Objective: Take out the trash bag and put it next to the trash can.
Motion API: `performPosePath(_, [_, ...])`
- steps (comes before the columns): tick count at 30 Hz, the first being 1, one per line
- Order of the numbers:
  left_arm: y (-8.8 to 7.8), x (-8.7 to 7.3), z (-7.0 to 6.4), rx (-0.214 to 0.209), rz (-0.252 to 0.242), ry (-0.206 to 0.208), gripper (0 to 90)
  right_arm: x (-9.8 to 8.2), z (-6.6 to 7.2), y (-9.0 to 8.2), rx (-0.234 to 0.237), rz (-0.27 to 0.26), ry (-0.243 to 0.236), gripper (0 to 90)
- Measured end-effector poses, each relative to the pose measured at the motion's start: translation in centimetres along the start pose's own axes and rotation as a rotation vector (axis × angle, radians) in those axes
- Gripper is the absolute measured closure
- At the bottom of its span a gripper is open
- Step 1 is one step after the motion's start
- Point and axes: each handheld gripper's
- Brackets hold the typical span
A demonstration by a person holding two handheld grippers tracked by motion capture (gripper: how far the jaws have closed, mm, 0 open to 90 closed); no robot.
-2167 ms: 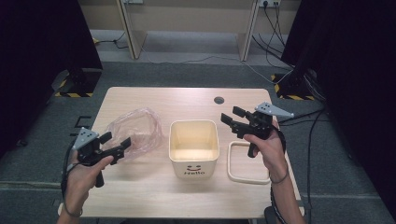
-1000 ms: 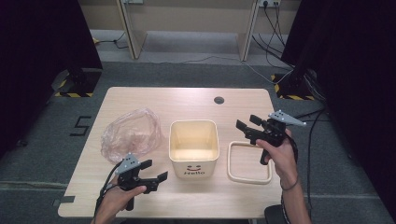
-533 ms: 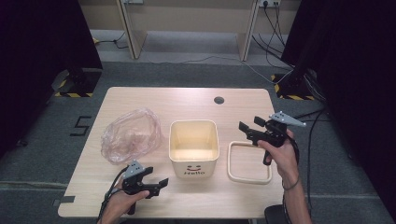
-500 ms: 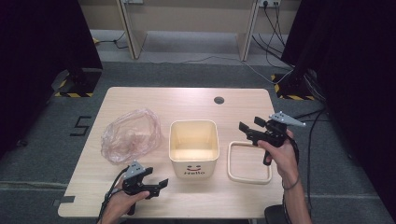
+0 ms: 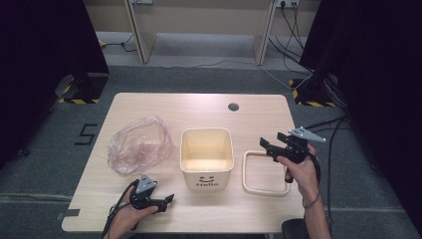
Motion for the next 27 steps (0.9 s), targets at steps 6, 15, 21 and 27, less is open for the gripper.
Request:
performPosePath(6, [0.1, 0.0, 0.1, 0.014, -0.005, 0.005, 16.3, -1.1, -0.5, -0.3, -0.012, 0.018, 0.017, 21.9])
performPosePath(15, [0.2, 0.0, -0.5, 0.048, 0.006, 0.057, 14.4, -2.1, -0.7, -0.5, -0.025, 0.047, 0.021, 21.9])
performPosePath(21, [0.2, 0.0, -0.5, 0.048, 0.006, 0.056, 14.3, -2.8, -1.7, -1.1, -0.07, 0.06, 0.034, 22.7])
performPosePath(27, [0.2, 0.0, -0.5, 0.048, 0.006, 0.055, 14.3, -3.2, -2.3, -0.9, -0.069, 0.068, 0.054, 22.8])
Point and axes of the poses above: each handheld gripper's, and its own axes: y roughly forward along the jaws, x roughly out of its top, z roughly to its left, and after that the axes turned 12 degrees about x, right-handed
